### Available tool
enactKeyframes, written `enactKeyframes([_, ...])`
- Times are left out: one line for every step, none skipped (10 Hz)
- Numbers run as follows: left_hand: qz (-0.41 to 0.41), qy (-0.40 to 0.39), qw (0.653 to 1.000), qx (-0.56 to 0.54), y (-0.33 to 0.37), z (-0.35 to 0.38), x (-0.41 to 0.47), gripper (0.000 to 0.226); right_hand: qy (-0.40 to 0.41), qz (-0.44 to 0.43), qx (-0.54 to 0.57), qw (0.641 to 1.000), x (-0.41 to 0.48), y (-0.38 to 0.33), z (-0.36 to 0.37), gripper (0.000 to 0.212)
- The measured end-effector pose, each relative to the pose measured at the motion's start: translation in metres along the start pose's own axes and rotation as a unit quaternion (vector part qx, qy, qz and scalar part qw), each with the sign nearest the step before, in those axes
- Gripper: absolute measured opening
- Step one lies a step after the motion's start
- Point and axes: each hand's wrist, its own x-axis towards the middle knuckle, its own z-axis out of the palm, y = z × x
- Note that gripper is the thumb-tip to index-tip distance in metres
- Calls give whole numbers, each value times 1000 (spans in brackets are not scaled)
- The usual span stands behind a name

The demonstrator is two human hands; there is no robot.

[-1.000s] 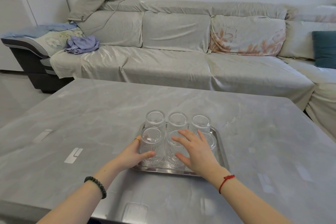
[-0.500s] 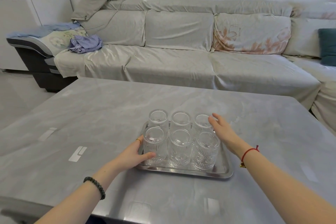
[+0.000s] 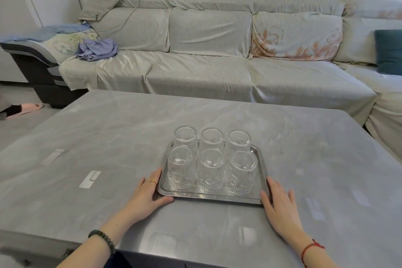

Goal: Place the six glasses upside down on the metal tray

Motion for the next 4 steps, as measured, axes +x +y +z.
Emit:
enactKeyframes([-6,5,999,36,-1,4,-3,97,4,1,-10,1000,-6,-2,3,53])
enactKeyframes([-10,16,998,56,-3,9,-3,91,1,13,-9,1000,-10,-4,0,53])
enactKeyframes([-26,12,997,68,-2,9,-4,87,-11,22,21,999,-14,-8,-4,51])
enactKeyframes([-24,10,996,82,-5,11,-1,86,21,35,188,981,-9,-28,-31,48])
